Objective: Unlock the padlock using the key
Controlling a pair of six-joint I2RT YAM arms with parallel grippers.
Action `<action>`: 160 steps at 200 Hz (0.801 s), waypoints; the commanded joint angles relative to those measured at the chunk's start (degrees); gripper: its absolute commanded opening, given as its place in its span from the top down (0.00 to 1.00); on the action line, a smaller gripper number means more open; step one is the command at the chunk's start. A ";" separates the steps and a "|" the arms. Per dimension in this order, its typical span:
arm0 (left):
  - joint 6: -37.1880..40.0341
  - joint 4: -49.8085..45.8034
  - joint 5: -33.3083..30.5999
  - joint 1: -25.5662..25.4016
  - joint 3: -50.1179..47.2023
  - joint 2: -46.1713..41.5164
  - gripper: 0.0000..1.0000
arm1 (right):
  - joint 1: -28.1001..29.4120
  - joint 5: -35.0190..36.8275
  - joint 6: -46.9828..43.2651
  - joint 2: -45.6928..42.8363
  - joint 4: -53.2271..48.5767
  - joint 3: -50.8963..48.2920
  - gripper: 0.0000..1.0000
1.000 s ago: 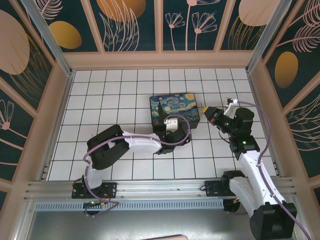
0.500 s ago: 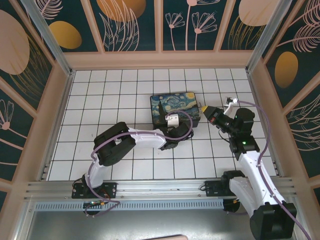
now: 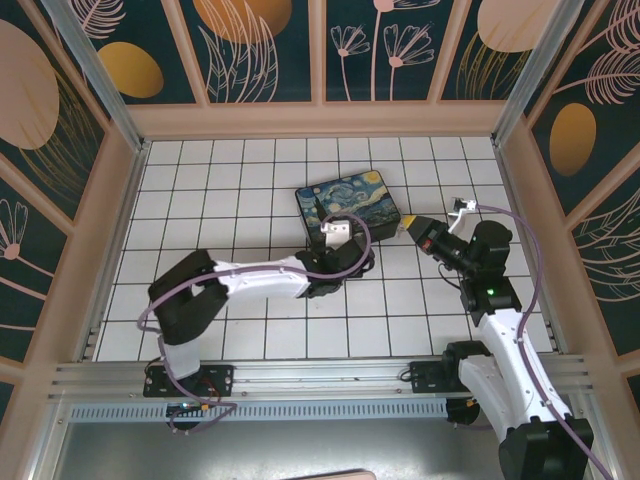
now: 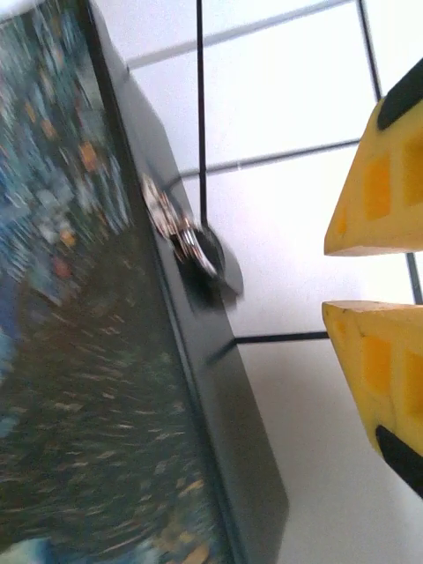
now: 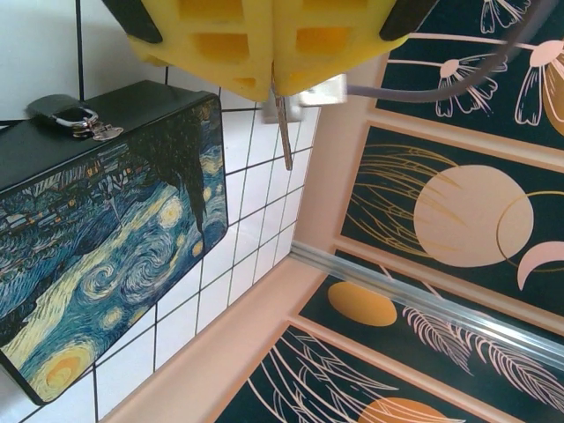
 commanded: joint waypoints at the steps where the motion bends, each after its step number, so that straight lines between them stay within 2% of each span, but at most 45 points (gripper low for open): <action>1: 1.18 -3.85 1.68 0.28 0.05 -2.30 0.54 | -0.29 0.91 -1.51 -0.68 -0.76 -0.60 1.00; 12: 0.42 -5.23 0.71 0.31 1.80 -0.81 0.43 | -0.34 2.18 -2.45 -0.38 -1.78 -0.32 1.00; 42: -7.45 -15.40 -5.43 -1.10 13.17 9.43 0.35 | -1.51 3.83 -4.92 2.30 -3.75 2.91 1.00; 56: -10.55 -18.37 -6.34 -1.50 17.42 13.45 0.30 | -2.53 4.44 -6.23 4.04 -4.93 5.12 1.00; 117: -17.69 -22.53 -11.49 -1.36 26.84 23.34 0.29 | -10.92 2.21 -7.11 6.54 -5.82 8.23 1.00; 160: -20.39 -23.99 -15.53 -1.15 29.71 26.91 0.33 | -12.19 -0.75 -6.41 6.43 -4.42 8.31 1.00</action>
